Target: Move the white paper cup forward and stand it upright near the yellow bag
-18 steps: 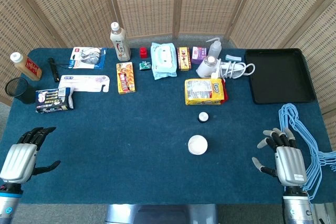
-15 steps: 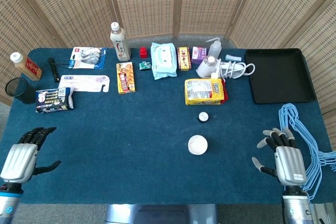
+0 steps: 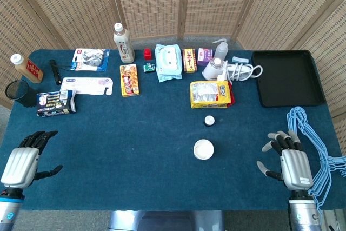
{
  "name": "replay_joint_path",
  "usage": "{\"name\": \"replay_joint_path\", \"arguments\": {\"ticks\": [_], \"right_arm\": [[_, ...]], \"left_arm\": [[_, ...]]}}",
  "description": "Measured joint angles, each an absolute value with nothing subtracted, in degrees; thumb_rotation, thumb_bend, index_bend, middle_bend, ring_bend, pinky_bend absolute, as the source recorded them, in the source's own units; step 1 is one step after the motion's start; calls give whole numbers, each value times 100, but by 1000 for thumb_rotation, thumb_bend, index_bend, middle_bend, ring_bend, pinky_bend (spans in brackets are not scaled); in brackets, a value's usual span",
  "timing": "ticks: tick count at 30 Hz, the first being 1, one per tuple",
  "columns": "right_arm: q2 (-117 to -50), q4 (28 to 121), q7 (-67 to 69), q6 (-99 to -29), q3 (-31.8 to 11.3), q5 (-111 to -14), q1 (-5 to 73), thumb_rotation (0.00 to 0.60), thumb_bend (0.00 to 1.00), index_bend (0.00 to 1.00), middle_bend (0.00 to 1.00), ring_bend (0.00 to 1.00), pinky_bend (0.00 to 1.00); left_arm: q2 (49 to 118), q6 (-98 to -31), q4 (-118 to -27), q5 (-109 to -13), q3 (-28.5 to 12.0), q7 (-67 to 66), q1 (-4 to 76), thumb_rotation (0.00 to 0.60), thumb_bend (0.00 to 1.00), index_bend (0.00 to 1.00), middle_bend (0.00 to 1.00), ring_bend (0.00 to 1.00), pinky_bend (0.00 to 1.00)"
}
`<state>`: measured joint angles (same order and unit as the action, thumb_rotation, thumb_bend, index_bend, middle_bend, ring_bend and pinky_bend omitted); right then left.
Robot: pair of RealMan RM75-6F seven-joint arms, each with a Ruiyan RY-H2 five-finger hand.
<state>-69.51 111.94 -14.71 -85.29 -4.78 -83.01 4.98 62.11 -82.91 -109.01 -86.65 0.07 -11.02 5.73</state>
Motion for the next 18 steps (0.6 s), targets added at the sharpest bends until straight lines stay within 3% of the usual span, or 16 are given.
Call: {"name": "replay_joint_path", "arguments": {"ticks": [6,9,18], "right_arm": [[-6936,11260,-1475,-8486,-492,-8339,542,544,278,447,274,180,48],[-6936,11334,-1366,-8339,-535,-8346,648,542,277,383,274,180,49],[-6924,11546,-967,-7468,-796,-8198,1261,544,240,262,247,178,50]], "left_arm": [[6195,-8284,-10888,-8667,-9,-1088,585,469,140,159,253,167,183],[6199,-8262,-10901,-8673,-32,-1107,614,472,142,159,253,167,183],[6214,-8186,-10949,-8645,-20,-1211,647,472,142,159,253,168,183]]}}
